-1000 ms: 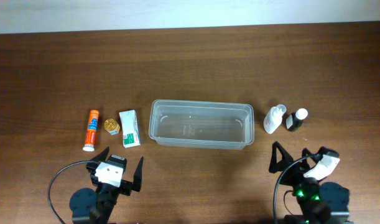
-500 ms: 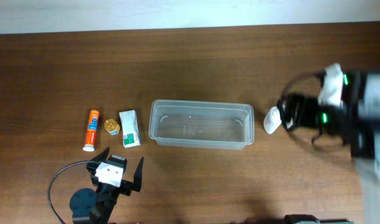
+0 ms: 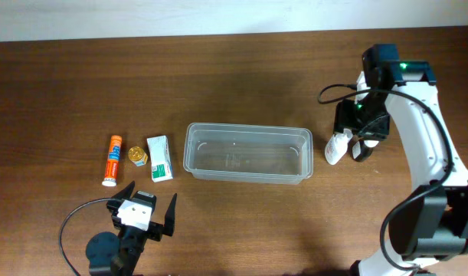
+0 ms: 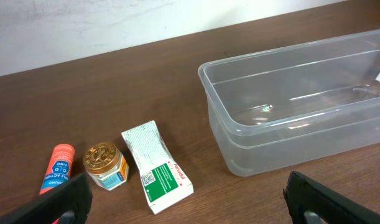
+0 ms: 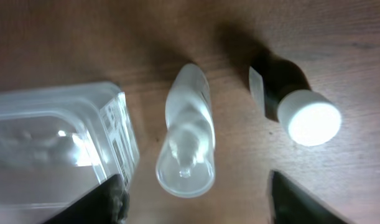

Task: Pack container
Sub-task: 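Reach the right gripper to the white spray bottle and grasp it, then carry the white bottle into the container's right end and release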

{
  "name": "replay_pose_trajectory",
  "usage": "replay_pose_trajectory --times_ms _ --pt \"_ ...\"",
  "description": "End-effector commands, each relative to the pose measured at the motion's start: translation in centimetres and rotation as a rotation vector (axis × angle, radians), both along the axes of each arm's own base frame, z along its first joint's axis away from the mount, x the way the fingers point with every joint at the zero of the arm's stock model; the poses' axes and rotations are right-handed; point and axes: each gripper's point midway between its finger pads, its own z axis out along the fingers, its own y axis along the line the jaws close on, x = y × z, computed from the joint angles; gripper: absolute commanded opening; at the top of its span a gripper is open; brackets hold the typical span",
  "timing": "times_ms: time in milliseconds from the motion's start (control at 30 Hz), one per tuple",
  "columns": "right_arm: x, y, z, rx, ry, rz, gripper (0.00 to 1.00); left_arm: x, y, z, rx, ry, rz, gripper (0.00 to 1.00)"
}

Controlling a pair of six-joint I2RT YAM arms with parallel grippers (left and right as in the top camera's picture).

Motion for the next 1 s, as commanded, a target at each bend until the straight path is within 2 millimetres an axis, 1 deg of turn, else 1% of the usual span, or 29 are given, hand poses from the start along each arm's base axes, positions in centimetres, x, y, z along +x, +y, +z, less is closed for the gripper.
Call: replay_pose_trajectory --times_ms 0,33,67,133,167,233,267,333,367,400,433,467,500,533,567,600,633,667,700,733,767,833,900,967 --pt "-0.2 0.7 -2.2 -0.012 0.042 -0.002 0.50 0.0 -0.2 0.0 -0.011 -0.001 -0.009 1.00" --pt "-0.2 1.0 -2.5 -0.012 0.043 0.009 0.49 0.0 -0.2 0.0 -0.011 -0.001 -0.009 1.00" --pt "-0.3 1.5 -2.7 -0.020 0.046 0.025 0.45 0.0 -0.2 0.0 -0.011 -0.001 -0.009 1.00" --pt "-0.2 1.1 -2.7 -0.065 0.044 0.009 0.33 0.0 -0.2 0.0 -0.011 -0.001 -0.009 1.00" --pt "-0.3 0.9 -2.7 -0.076 0.045 0.008 0.25 0.0 -0.2 0.0 -0.012 -0.001 -0.009 1.00" --pt "-0.2 0.8 -2.4 -0.080 0.033 0.008 0.21 0.0 -0.2 0.0 -0.011 -0.001 -0.009 1.00" --pt "0.0 0.7 -1.7 -0.087 0.014 0.007 0.18 0.0 -0.2 0.0 -0.012 -0.001 -0.009 1.00" --pt "0.7 0.5 1.5 -0.095 -0.058 0.003 0.16 0.0 -0.2 0.0 -0.012 -0.001 -0.009 1.00" --pt "0.8 0.6 4.5 -0.090 -0.117 0.002 0.14 0.0 -0.2 0.0 -0.011 -0.001 -0.009 1.00" --pt "0.7 1.0 6.9 -0.080 -0.159 0.008 0.11 0.0 -0.2 0.0 -0.011 -0.001 -0.009 1.00" --pt "0.1 1.9 10.2 -0.065 -0.222 0.027 0.09 0.0 -0.2 0.0 -0.012 -0.001 -0.009 1.00" --pt "-0.2 2.5 11.7 -0.057 -0.252 0.041 0.08 0.0 -0.2 0.0 -0.011 -0.001 -0.009 1.00" --pt "-0.9 3.6 14.1 -0.043 -0.304 0.052 0.08 0.0 -0.2 0.0 -0.012 -0.001 -0.010 1.00" --pt "-1.7 5.1 15.9 -0.020 -0.348 0.049 0.06 0.0 -0.2 0.0 -0.011 -0.001 -0.009 1.00" --pt "-2.7 6.8 16.7 0.010 -0.366 0.032 0.04 0.0 -0.2 0.0 -0.011 -0.001 -0.009 1.00" --pt "-3.1 7.4 16.8 0.021 -0.362 0.023 0.04 0.0 -0.2 0.0 -0.011 -0.001 -0.009 1.00" --pt "-4.0 9.2 16.5 0.044 -0.333 0.007 0.04 0.0 -0.2 0.0 -0.012 -0.001 -0.009 1.00" --pt "-4.3 10.3 16.0 0.054 -0.309 -0.001 0.04 0.0 -0.2 0.0 -0.012 -0.001 -0.009 1.00" --pt "-4.7 12.1 14.7 0.056 -0.266 -0.008 0.04 0.0 -0.2 0.0 -0.011 -0.001 -0.009 1.00" --pt "-4.8 12.8 13.7 0.047 -0.236 -0.016 0.04 0.0 -0.2 0.0 -0.011 -0.001 -0.009 1.00" --pt "-4.9 13.6 11.6 0.035 -0.187 -0.031 0.04 0.0 -0.2 0.0 -0.012 -0.001 -0.009 1.00" --pt "-4.6 14.1 8.2 0.018 -0.142 -0.028 0.04 0.0 -0.2 0.0 -0.011 -0.001 -0.009 1.00" --pt "-4.2 13.4 4.0 0.004 -0.101 -0.076 0.04 0.0 -0.2 0.0 -0.011 -0.001 -0.009 1.00" --pt "-4.1 12.5 1.8 0.000 -0.083 -0.104 0.04 0.0 -0.2 0.0 -0.012 -0.001 -0.009 1.00"
